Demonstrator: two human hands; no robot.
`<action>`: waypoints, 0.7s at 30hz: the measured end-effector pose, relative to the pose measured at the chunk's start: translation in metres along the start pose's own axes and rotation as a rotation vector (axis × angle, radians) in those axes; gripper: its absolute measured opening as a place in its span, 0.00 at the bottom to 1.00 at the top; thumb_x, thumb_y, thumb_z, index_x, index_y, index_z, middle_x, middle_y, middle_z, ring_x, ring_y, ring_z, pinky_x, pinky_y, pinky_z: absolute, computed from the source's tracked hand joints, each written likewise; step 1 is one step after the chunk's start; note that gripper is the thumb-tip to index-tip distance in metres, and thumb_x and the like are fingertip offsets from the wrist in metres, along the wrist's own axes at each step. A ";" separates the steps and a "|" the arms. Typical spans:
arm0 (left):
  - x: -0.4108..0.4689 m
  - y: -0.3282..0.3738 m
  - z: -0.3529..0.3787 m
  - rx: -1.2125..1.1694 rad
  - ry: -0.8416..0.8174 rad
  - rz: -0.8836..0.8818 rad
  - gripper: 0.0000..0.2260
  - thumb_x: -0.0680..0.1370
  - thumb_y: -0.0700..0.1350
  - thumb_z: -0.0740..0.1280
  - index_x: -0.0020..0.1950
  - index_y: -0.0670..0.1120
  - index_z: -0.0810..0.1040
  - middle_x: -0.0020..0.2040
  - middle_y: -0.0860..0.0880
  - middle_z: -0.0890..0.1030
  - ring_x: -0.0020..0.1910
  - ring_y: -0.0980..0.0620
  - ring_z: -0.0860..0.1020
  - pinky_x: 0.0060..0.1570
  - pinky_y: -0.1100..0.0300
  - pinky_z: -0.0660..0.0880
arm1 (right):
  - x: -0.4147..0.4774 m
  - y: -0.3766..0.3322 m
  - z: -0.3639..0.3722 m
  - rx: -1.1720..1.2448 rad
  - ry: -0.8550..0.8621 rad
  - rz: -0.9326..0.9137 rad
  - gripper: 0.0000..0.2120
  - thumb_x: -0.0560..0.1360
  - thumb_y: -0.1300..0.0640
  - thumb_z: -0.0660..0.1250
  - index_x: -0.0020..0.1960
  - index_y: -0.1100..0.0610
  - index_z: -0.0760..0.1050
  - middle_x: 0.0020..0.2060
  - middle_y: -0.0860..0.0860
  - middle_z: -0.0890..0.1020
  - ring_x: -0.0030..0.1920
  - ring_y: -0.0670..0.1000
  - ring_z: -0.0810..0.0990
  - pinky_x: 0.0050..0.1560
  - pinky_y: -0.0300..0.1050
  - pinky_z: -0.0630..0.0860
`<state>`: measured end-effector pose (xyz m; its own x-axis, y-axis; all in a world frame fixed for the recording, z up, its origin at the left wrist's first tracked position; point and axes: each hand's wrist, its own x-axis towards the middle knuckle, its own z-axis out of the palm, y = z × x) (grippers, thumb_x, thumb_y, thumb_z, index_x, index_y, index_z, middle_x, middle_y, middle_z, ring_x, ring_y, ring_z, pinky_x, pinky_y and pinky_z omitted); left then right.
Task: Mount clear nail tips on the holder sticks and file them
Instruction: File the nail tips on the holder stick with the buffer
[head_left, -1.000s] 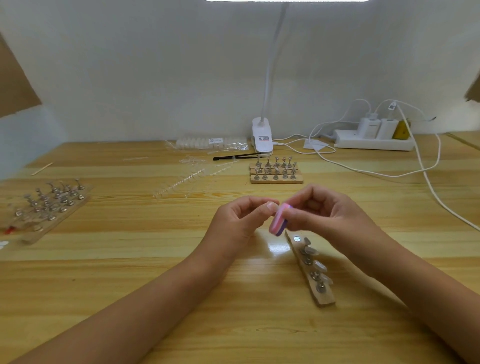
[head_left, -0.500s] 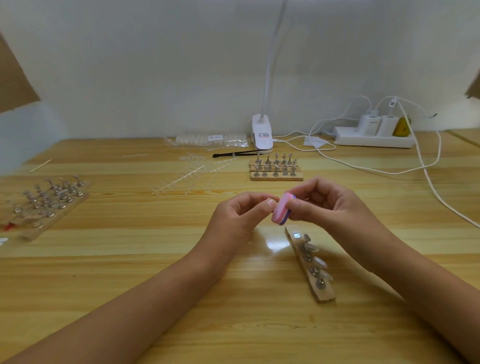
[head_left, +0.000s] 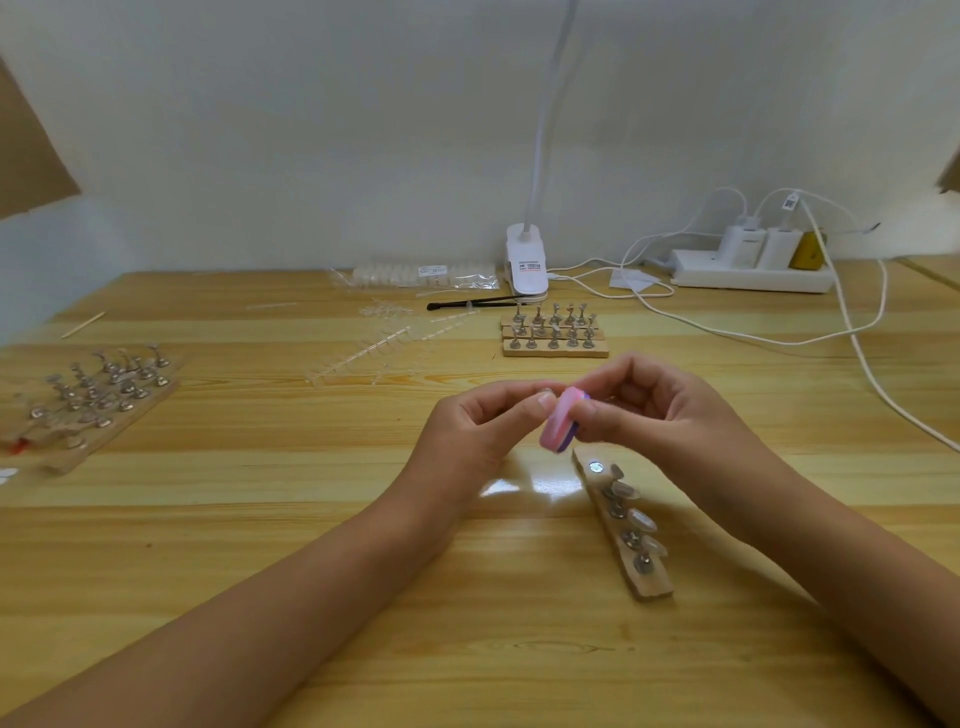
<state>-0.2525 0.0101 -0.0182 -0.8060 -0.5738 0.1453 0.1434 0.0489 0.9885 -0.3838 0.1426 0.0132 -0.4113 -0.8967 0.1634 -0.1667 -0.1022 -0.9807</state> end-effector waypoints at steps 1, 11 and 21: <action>0.000 -0.001 0.000 0.000 0.000 -0.003 0.12 0.76 0.49 0.70 0.56 0.47 0.85 0.53 0.49 0.86 0.57 0.54 0.82 0.63 0.54 0.74 | -0.001 0.001 0.000 -0.015 -0.040 0.012 0.12 0.71 0.57 0.72 0.52 0.62 0.78 0.44 0.55 0.86 0.47 0.51 0.86 0.47 0.37 0.79; 0.001 -0.002 -0.002 0.001 -0.034 0.009 0.14 0.74 0.52 0.70 0.56 0.48 0.85 0.53 0.50 0.86 0.55 0.56 0.82 0.59 0.59 0.73 | 0.001 0.000 -0.001 -0.010 0.001 0.012 0.12 0.71 0.55 0.72 0.53 0.59 0.80 0.46 0.55 0.86 0.49 0.54 0.85 0.51 0.40 0.80; 0.001 0.000 -0.003 -0.006 -0.022 -0.023 0.13 0.74 0.54 0.72 0.56 0.51 0.85 0.53 0.52 0.86 0.52 0.61 0.80 0.56 0.61 0.72 | 0.002 -0.003 -0.006 0.005 0.064 0.015 0.15 0.69 0.54 0.72 0.53 0.60 0.79 0.47 0.55 0.86 0.48 0.53 0.85 0.48 0.38 0.80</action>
<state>-0.2522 0.0071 -0.0185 -0.8215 -0.5566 0.1237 0.1283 0.0309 0.9912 -0.3893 0.1438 0.0167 -0.4705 -0.8687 0.1547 -0.1559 -0.0907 -0.9836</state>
